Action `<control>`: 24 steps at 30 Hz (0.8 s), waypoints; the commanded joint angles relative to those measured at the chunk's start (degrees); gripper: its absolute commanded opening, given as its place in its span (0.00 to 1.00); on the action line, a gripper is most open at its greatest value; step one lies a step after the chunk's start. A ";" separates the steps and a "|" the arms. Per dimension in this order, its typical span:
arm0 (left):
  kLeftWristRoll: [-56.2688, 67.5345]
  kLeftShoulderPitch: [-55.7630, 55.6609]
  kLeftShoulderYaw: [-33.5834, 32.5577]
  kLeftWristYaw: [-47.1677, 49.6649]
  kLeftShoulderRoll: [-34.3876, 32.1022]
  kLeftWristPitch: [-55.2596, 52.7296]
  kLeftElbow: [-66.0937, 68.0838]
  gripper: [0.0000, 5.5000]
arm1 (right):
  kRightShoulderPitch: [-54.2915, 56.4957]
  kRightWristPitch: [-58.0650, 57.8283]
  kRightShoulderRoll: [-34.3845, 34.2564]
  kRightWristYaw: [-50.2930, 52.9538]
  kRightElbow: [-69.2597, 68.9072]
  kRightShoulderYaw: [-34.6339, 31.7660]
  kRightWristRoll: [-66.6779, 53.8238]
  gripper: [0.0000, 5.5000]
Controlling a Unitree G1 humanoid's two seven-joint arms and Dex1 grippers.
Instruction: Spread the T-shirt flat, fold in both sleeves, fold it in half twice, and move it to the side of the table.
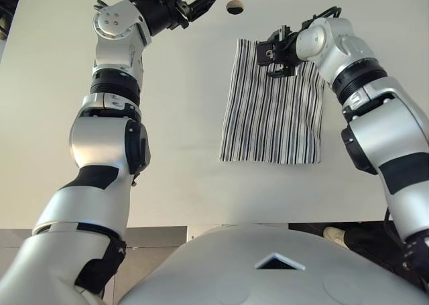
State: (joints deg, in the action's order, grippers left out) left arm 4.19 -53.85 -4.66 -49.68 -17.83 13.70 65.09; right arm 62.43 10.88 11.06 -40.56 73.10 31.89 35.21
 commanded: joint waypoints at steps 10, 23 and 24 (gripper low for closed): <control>1.81 -2.01 -0.44 -3.65 -1.16 2.06 -5.13 0.60 | 5.73 0.73 8.11 -16.25 -9.02 -11.39 -12.74 0.67; -23.49 15.17 21.13 -8.84 -25.05 49.98 -25.06 0.60 | -28.27 20.08 39.37 -19.43 -53.03 -13.65 -15.98 0.67; -24.78 16.58 22.96 -9.46 -26.78 51.91 -27.16 0.60 | -31.09 19.88 40.69 -20.66 -56.39 -14.06 -17.90 0.67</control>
State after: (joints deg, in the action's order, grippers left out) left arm -18.09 -39.93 15.10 -57.36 -41.56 62.54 41.31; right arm 35.72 30.90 49.04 -58.98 22.37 18.89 20.38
